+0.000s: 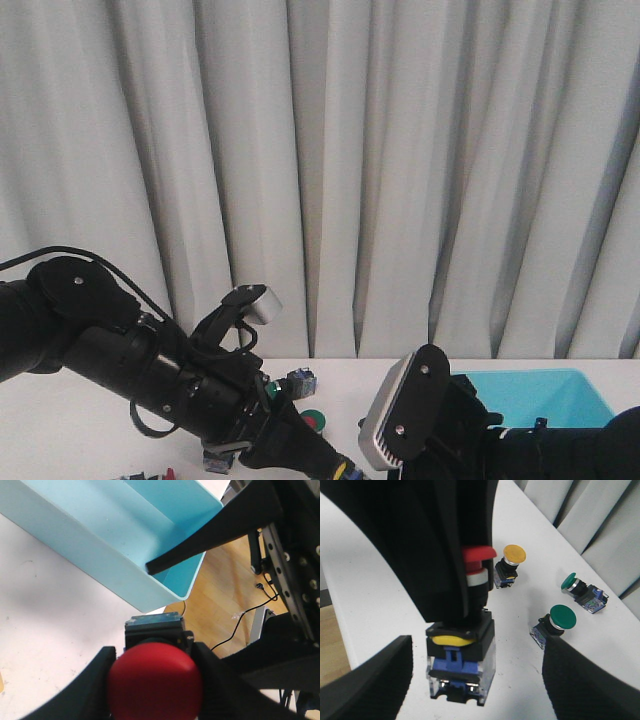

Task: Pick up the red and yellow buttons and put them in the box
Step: 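Bring the red button toward the right gripper and grasp it with right, then carry the red button with the right gripper into the blue box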

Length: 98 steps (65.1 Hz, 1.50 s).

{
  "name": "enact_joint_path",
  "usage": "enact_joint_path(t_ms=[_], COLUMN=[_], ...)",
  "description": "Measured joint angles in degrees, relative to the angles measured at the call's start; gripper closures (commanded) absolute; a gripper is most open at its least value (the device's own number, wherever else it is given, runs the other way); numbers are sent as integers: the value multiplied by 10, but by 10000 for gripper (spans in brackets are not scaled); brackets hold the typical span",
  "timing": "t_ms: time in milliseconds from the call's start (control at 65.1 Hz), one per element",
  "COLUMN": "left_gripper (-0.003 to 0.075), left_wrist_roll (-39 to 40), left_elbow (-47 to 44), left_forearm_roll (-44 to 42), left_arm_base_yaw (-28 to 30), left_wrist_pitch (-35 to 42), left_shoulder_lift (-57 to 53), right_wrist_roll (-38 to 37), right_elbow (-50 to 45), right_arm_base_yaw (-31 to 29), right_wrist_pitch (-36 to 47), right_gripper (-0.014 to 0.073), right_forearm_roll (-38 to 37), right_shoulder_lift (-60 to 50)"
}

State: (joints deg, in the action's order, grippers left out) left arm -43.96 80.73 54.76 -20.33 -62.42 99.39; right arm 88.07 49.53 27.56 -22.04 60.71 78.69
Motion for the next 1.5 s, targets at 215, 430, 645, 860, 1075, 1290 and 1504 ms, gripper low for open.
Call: enact_joint_path(t_ms=[215,430,645,860,1075,1290,1504], left_gripper=[545,545,545,545,542,515,274], left_wrist_roll=[-5,-8,-10,-10,-10,-10,-19], left_elbow=[0,0,0,0,0,0,0], left_forearm_roll=[29,38,45,46,54,63,64], left_arm_base_yaw=[0,0,0,0,0,0,0], left_wrist_pitch=[5,5,-2,-7,-12,-14,-14], left_shoulder_lift=[0,0,0,0,0,0,0], right_wrist_roll=[13,14,37,78,88,88,88], right_elbow=[1,1,1,1,1,1,1], right_arm_base_yaw=[0,0,0,0,0,0,0], right_wrist_pitch=[-4,5,5,5,-2,-6,-6], right_gripper=[74,110,186,202,344,378,377], right_forearm_roll=[-1,-1,6,47,51,53,53], right_shoulder_lift=[7,13,14,14,14,14,14])
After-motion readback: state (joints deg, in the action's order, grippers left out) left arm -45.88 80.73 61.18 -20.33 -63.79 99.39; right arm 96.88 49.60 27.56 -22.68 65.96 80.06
